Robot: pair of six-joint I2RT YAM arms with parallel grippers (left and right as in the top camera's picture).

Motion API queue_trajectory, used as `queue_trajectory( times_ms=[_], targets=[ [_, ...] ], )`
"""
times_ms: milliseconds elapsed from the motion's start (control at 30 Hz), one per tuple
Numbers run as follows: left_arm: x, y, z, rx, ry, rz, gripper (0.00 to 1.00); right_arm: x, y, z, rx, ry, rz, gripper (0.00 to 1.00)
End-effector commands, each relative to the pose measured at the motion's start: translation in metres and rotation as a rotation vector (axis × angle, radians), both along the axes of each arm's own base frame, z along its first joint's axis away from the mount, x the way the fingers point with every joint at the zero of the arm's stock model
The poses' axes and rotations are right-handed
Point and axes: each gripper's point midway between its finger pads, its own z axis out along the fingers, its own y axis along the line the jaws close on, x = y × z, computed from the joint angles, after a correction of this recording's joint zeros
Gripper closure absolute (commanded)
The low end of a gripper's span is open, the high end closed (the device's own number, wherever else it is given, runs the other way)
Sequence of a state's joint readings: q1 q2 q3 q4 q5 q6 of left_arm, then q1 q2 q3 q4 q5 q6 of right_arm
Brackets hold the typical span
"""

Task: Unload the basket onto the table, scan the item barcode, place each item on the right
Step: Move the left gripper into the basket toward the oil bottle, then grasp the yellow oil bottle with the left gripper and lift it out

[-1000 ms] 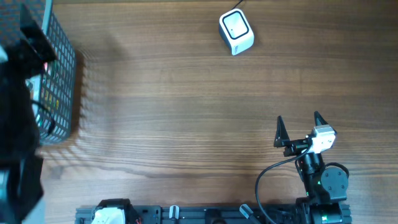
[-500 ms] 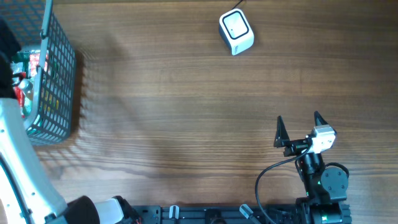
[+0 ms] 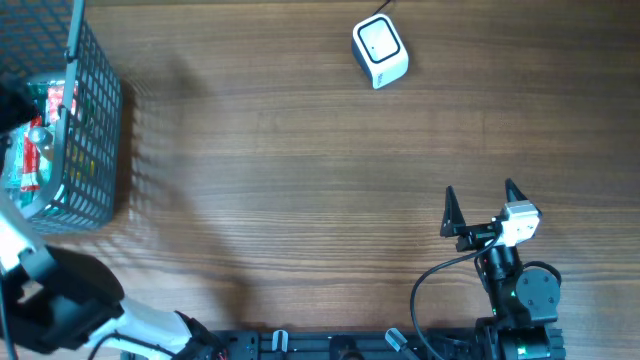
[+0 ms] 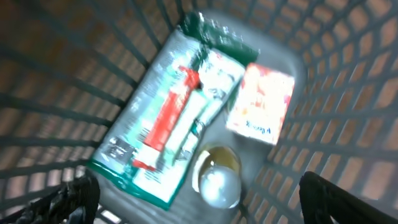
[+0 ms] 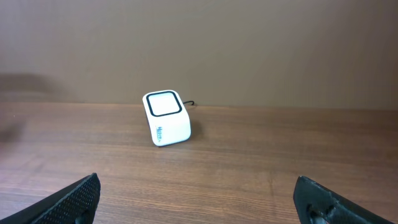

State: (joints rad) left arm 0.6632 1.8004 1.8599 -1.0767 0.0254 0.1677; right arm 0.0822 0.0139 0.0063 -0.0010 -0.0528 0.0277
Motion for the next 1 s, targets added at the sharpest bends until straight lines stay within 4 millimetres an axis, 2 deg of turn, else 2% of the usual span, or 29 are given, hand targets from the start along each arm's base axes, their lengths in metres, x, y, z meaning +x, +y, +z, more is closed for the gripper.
queue_trajectory(
  times_ms=[0, 167, 367, 433, 600, 700, 767, 867, 967],
  targets=[
    [0.004, -0.004, -0.033, -0.073, 0.069, -0.049, 0.06, 0.000, 0.001, 0.001, -0.008, -0.006, 0.011, 0.00],
    [0.000, -0.007, -0.071, -0.144, 0.156, -0.048, 0.06, 0.000, 0.001, 0.001, -0.008, -0.006, 0.011, 0.00],
    [-0.003, -0.009, -0.105, -0.180, 0.199, -0.048, 0.05, 0.000, 0.001, 0.001, -0.008, -0.006, 0.011, 0.00],
    [-0.003, -0.009, -0.115, -0.186, 0.206, -0.048, 0.07, 0.000, 0.001, 0.001, -0.008, -0.006, 0.011, 0.00],
    [-0.001, -0.008, -0.119, -0.179, 0.198, -0.048, 0.21, 0.000, 0.001, 0.001, -0.008, -0.006, 0.011, 0.00],
    [0.001, -0.009, -0.119, -0.191, 0.188, -0.055, 0.35, 0.000, 0.001, 0.001, -0.008, -0.006, 0.011, 0.00],
    [0.002, -0.010, -0.119, -0.195, 0.183, -0.057, 0.38, 0.000, 0.001, 0.001, -0.008, -0.006, 0.011, 0.00],
    [0.003, -0.010, -0.119, -0.193, 0.182, -0.057, 0.53, 0.000, 0.001, 0.001, -0.008, -0.006, 0.011, 0.00],
    [0.002, -0.010, -0.119, -0.194, 0.182, -0.057, 0.57, 0.000, 0.001, 0.001, -0.008, -0.006, 0.011, 0.00]
  ],
)
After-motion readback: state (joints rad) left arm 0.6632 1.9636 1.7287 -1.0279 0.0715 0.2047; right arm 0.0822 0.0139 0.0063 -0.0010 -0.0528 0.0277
